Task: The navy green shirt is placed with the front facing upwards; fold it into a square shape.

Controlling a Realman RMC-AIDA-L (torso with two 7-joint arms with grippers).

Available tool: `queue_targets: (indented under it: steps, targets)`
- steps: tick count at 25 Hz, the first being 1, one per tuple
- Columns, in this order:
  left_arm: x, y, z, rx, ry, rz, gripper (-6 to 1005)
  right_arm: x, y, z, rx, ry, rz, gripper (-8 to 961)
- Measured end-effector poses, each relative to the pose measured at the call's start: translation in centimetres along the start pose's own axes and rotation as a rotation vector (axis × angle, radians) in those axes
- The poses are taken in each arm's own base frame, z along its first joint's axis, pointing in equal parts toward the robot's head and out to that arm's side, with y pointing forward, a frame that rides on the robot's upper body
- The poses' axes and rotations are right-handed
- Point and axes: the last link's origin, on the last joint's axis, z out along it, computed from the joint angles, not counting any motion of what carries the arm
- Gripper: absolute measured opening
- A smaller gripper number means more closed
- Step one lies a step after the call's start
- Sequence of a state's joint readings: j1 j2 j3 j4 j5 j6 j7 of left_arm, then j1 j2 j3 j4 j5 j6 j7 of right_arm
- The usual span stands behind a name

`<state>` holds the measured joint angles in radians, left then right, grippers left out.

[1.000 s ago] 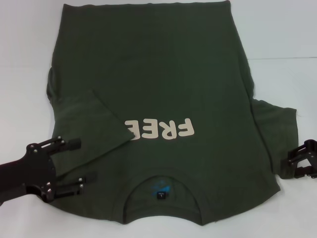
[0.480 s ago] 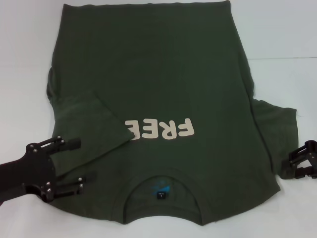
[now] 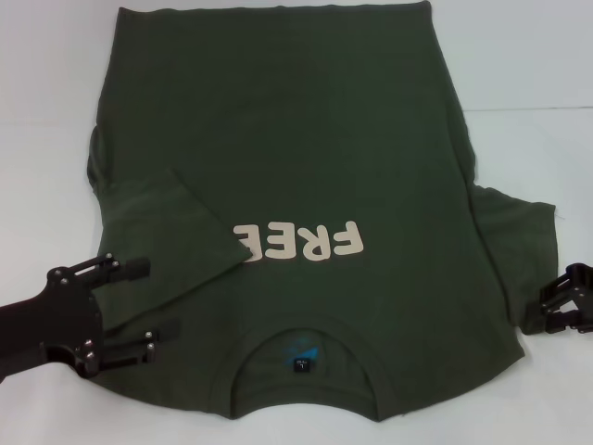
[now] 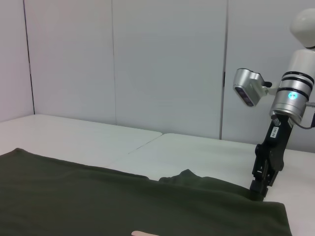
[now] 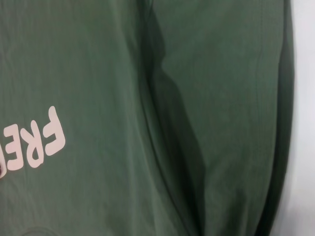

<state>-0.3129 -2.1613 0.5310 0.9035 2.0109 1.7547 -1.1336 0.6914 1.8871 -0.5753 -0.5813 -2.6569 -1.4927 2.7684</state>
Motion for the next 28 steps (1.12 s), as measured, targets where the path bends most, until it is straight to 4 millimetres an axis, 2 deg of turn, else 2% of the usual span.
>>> queue_targets:
  steps: [3,20,28]
  targets:
    - [0.0,0.0,-0.01,0.0,0.0,0.0,835,-0.04,0.01,0.04,0.001,-0.004,-0.001,339]
    - [0.0,0.0,-0.01,0.0,0.0,0.0,834,-0.07,0.08,0.14,0.01,0.0,-0.008,339]
    - [-0.02,-0.06,-0.03,0.005,-0.001,0.0,834,0.2,0.46,0.61,0.04,0.032,-0.056,254]
